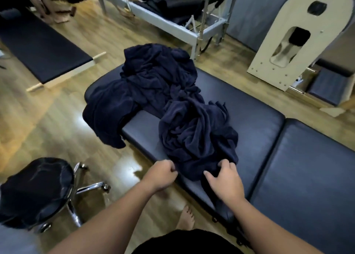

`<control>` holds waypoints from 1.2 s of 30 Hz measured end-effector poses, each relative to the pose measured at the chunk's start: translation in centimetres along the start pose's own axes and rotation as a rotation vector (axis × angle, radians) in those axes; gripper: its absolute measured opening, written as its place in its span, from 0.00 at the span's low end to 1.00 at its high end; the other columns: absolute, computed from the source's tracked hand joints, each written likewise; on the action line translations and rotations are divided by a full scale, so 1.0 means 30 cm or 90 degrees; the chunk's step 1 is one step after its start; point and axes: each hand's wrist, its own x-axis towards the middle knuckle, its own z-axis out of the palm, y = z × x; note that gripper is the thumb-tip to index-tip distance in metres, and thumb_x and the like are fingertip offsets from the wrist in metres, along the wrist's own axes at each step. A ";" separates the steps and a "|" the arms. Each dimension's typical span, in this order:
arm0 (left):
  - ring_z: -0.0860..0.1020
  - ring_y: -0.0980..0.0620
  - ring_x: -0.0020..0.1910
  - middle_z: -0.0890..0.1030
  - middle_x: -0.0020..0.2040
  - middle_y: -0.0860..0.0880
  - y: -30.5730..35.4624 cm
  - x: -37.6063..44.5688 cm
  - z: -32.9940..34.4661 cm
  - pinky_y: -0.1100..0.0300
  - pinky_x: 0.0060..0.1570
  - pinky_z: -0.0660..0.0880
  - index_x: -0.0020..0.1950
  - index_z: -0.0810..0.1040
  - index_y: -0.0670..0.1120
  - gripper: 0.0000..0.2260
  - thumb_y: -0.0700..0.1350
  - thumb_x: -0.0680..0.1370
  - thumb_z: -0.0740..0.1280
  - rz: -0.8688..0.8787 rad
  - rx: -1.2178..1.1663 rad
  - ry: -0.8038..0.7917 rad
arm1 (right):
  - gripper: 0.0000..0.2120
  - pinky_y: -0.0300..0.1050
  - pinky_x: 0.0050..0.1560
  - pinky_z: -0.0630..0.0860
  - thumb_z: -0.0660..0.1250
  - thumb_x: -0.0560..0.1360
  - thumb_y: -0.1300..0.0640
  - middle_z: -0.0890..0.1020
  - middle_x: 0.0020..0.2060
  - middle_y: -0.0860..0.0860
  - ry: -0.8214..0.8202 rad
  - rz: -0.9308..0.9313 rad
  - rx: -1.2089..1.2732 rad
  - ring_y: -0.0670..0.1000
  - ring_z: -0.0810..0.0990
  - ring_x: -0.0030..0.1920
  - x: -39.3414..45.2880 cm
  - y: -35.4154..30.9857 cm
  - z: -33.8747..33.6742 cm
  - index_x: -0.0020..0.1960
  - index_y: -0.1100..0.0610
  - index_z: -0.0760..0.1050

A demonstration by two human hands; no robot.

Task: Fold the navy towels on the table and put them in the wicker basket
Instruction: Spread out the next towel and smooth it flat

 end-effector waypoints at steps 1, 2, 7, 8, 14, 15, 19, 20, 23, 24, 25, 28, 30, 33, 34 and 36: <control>0.80 0.45 0.49 0.83 0.45 0.47 0.040 0.034 -0.032 0.52 0.50 0.78 0.46 0.79 0.45 0.08 0.48 0.77 0.64 0.020 0.014 0.019 | 0.31 0.50 0.49 0.77 0.71 0.72 0.36 0.70 0.61 0.52 0.005 0.019 0.025 0.57 0.78 0.55 0.029 -0.007 -0.004 0.66 0.52 0.67; 0.80 0.45 0.50 0.83 0.46 0.48 0.080 0.069 -0.061 0.51 0.50 0.78 0.47 0.78 0.47 0.06 0.48 0.77 0.64 0.046 0.032 0.041 | 0.35 0.51 0.49 0.77 0.72 0.71 0.36 0.68 0.63 0.53 0.011 0.030 0.036 0.60 0.78 0.57 0.057 -0.013 -0.007 0.69 0.52 0.64; 0.74 0.43 0.54 0.72 0.56 0.48 0.243 0.227 -0.155 0.47 0.47 0.77 0.61 0.72 0.48 0.16 0.49 0.75 0.67 0.352 0.195 0.214 | 0.36 0.53 0.52 0.78 0.75 0.68 0.37 0.64 0.64 0.58 0.031 0.074 0.009 0.65 0.77 0.55 0.158 -0.055 -0.007 0.66 0.54 0.66; 0.73 0.43 0.58 0.70 0.60 0.46 0.264 0.259 -0.168 0.47 0.50 0.77 0.68 0.70 0.49 0.24 0.49 0.73 0.68 0.406 0.264 0.213 | 0.34 0.53 0.52 0.78 0.76 0.68 0.39 0.63 0.65 0.58 0.031 0.088 0.014 0.66 0.78 0.54 0.168 -0.062 -0.003 0.65 0.53 0.66; 0.41 0.36 0.80 0.44 0.83 0.43 0.370 0.454 -0.205 0.28 0.72 0.41 0.72 0.68 0.52 0.30 0.57 0.72 0.69 0.539 0.582 0.065 | 0.29 0.48 0.50 0.78 0.69 0.73 0.60 0.65 0.63 0.56 0.016 0.125 0.073 0.60 0.80 0.49 0.209 -0.089 0.008 0.71 0.52 0.66; 0.43 0.37 0.81 0.48 0.83 0.43 0.390 0.486 -0.206 0.27 0.71 0.39 0.71 0.70 0.51 0.28 0.58 0.73 0.69 0.551 0.625 0.035 | 0.31 0.48 0.53 0.77 0.67 0.73 0.63 0.66 0.62 0.55 -0.003 0.137 0.075 0.59 0.79 0.51 0.217 -0.092 0.003 0.74 0.52 0.64; 0.62 0.40 0.72 0.70 0.69 0.46 0.480 0.588 -0.232 0.28 0.73 0.43 0.67 0.73 0.49 0.20 0.56 0.78 0.66 0.566 0.702 -0.016 | 0.29 0.51 0.55 0.76 0.62 0.71 0.66 0.67 0.56 0.51 0.013 0.187 0.040 0.59 0.76 0.51 0.227 -0.072 -0.024 0.71 0.52 0.67; 0.65 0.41 0.70 0.72 0.67 0.47 0.497 0.606 -0.244 0.30 0.73 0.46 0.66 0.74 0.49 0.18 0.55 0.79 0.66 0.558 0.690 -0.015 | 0.27 0.52 0.56 0.75 0.61 0.71 0.66 0.66 0.55 0.51 0.022 0.201 0.019 0.60 0.75 0.50 0.223 -0.056 -0.035 0.69 0.52 0.68; 0.72 0.43 0.65 0.76 0.64 0.47 0.555 0.689 -0.283 0.38 0.70 0.59 0.63 0.73 0.49 0.14 0.51 0.79 0.65 0.540 0.596 0.014 | 0.25 0.52 0.57 0.74 0.60 0.71 0.65 0.67 0.57 0.52 0.080 0.316 -0.008 0.60 0.72 0.51 0.192 0.003 -0.081 0.67 0.50 0.69; 0.74 0.43 0.63 0.78 0.62 0.47 0.568 0.709 -0.298 0.41 0.67 0.63 0.61 0.73 0.48 0.12 0.51 0.79 0.65 0.523 0.569 0.023 | 0.25 0.52 0.57 0.74 0.60 0.71 0.66 0.67 0.57 0.53 0.105 0.365 -0.011 0.61 0.72 0.52 0.171 0.028 -0.098 0.66 0.51 0.70; 0.75 0.43 0.61 0.79 0.61 0.47 0.591 0.726 -0.310 0.43 0.64 0.66 0.59 0.72 0.48 0.11 0.50 0.79 0.65 0.512 0.556 0.019 | 0.24 0.52 0.57 0.74 0.59 0.71 0.66 0.68 0.58 0.53 0.141 0.424 -0.011 0.61 0.72 0.53 0.142 0.059 -0.114 0.65 0.51 0.71; 0.78 0.42 0.56 0.80 0.57 0.46 0.651 0.732 -0.316 0.47 0.58 0.69 0.54 0.70 0.46 0.09 0.45 0.77 0.65 0.482 0.561 -0.017 | 0.19 0.55 0.60 0.74 0.59 0.71 0.66 0.70 0.59 0.57 0.239 0.591 -0.005 0.65 0.73 0.55 0.044 0.141 -0.152 0.60 0.55 0.74; 0.77 0.41 0.58 0.78 0.59 0.44 0.677 0.714 -0.289 0.47 0.58 0.70 0.58 0.71 0.44 0.13 0.44 0.76 0.64 0.488 0.610 -0.008 | 0.16 0.56 0.59 0.73 0.60 0.71 0.65 0.70 0.60 0.58 0.229 0.639 0.006 0.67 0.73 0.56 -0.008 0.168 -0.151 0.58 0.56 0.74; 0.73 0.41 0.60 0.75 0.60 0.43 0.712 0.675 -0.212 0.47 0.59 0.69 0.61 0.72 0.44 0.15 0.44 0.75 0.63 0.661 0.638 0.040 | 0.15 0.54 0.59 0.74 0.62 0.71 0.62 0.71 0.60 0.58 0.187 0.629 0.021 0.67 0.74 0.56 -0.048 0.156 -0.126 0.57 0.56 0.74; 0.74 0.41 0.58 0.76 0.58 0.43 0.723 0.660 -0.188 0.48 0.59 0.70 0.59 0.72 0.44 0.14 0.43 0.74 0.62 0.736 0.617 0.009 | 0.15 0.54 0.59 0.74 0.63 0.71 0.60 0.71 0.60 0.58 0.177 0.620 0.028 0.66 0.75 0.56 -0.049 0.145 -0.116 0.57 0.56 0.74; 0.75 0.41 0.57 0.77 0.56 0.44 0.753 0.636 -0.117 0.49 0.56 0.73 0.53 0.73 0.44 0.08 0.40 0.74 0.61 0.811 0.531 -0.129 | 0.13 0.54 0.59 0.75 0.64 0.73 0.57 0.70 0.61 0.56 0.165 0.622 0.059 0.66 0.76 0.56 -0.061 0.125 -0.103 0.57 0.55 0.73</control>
